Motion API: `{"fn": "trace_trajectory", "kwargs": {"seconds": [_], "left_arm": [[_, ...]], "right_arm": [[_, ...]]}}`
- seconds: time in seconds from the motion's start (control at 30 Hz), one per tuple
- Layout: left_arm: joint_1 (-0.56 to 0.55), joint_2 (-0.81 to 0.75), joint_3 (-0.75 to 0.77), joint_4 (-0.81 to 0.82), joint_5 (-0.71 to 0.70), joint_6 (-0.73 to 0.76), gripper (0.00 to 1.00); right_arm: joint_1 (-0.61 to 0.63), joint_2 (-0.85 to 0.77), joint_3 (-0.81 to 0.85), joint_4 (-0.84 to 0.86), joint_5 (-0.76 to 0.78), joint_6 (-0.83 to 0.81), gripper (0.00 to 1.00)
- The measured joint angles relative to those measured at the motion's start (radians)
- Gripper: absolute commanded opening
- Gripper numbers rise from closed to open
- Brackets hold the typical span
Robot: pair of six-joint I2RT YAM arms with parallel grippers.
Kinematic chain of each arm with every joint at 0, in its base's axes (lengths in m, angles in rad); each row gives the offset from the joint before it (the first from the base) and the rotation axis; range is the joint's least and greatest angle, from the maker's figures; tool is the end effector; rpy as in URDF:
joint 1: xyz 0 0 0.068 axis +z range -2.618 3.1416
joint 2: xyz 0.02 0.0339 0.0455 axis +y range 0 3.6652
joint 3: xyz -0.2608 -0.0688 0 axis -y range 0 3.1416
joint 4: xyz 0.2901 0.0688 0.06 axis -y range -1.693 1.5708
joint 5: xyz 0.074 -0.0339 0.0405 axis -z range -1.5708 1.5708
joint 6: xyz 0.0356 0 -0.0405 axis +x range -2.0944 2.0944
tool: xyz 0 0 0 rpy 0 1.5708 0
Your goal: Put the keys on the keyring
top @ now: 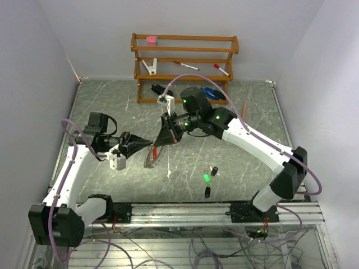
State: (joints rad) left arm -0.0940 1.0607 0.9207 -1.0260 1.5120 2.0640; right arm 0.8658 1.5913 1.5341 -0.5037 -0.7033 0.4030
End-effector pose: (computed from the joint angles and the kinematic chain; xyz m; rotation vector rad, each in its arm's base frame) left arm 0.2140 -0.0559 0.2901 1.5810 0.4902 -0.5693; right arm 0.2443 0.3227 0.3638 -0.9870 2.1436 1.4412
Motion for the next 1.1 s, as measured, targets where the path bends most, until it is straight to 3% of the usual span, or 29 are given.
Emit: {"fn": "trace_trajectory", "kwargs": {"seconds": [1.1], "left_arm": [[0.000,0.004,0.000,-0.004,0.000,0.000,0.07]], "right_arm": [[0.002,0.035,0.021,0.050,-0.042,0.132,0.09]]}}
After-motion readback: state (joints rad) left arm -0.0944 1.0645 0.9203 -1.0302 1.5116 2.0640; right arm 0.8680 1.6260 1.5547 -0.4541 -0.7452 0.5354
